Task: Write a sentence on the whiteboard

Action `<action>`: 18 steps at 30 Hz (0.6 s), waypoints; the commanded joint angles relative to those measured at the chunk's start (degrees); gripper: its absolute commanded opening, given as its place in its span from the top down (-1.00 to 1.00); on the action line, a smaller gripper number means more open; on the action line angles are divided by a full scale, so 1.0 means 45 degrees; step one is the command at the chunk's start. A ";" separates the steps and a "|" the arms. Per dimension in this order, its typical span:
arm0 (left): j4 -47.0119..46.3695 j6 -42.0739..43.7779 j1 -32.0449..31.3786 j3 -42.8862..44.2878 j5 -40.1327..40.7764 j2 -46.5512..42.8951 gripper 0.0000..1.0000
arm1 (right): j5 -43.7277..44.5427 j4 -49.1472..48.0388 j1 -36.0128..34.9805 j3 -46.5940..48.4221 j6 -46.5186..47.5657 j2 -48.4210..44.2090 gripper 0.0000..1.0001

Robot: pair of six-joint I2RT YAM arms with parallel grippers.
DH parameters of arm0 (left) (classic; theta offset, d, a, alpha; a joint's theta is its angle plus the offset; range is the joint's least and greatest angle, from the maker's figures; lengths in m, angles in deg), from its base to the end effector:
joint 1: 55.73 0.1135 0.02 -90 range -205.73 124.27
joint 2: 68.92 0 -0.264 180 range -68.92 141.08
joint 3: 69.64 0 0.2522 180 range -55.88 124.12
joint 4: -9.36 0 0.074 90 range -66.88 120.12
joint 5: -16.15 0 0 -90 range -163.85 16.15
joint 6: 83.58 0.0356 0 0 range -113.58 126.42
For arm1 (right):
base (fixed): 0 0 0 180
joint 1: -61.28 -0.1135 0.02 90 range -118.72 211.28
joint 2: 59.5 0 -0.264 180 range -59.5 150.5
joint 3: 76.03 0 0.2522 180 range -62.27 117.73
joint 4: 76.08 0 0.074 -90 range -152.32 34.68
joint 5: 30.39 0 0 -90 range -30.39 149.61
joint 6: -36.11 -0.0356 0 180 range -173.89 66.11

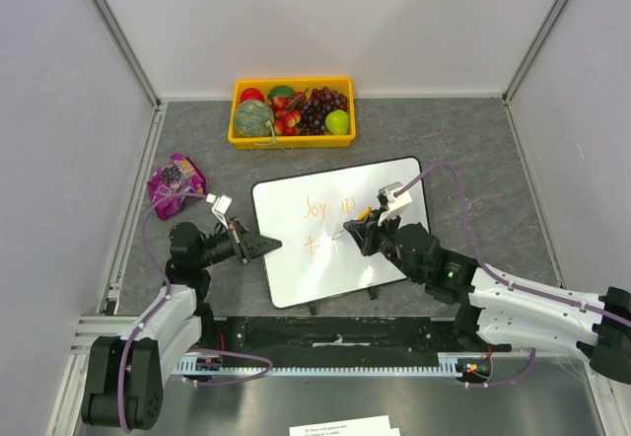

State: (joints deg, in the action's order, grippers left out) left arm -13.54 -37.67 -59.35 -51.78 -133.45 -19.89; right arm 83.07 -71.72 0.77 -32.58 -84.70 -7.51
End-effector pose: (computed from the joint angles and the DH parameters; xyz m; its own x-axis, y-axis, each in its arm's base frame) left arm 0.1515 -0.0404 0.1691 -0.7180 -0.3074 -0.6245 0.5349 0.3303 -0.7777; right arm 0.1161 0.1765 0.2602 -0.4055 0.2374 -0.8827 -0.4654 0.7775 0.4229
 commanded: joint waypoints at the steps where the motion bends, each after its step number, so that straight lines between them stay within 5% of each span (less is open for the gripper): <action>1: -0.0212 0.1245 0.0003 -0.0266 -0.0077 0.0041 0.96 | 0.0295 0.0313 0.0107 0.0375 0.0343 0.0205 1.00; 18: -0.0212 0.1225 -0.0016 -0.0286 -0.0039 0.0021 0.96 | -0.0722 0.1094 0.0107 -0.0543 -0.0029 -0.0068 1.00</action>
State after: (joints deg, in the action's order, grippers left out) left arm -13.50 -37.67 -59.33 -51.78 -133.45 -19.89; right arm 79.93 -71.22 0.96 -33.32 -84.98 -7.80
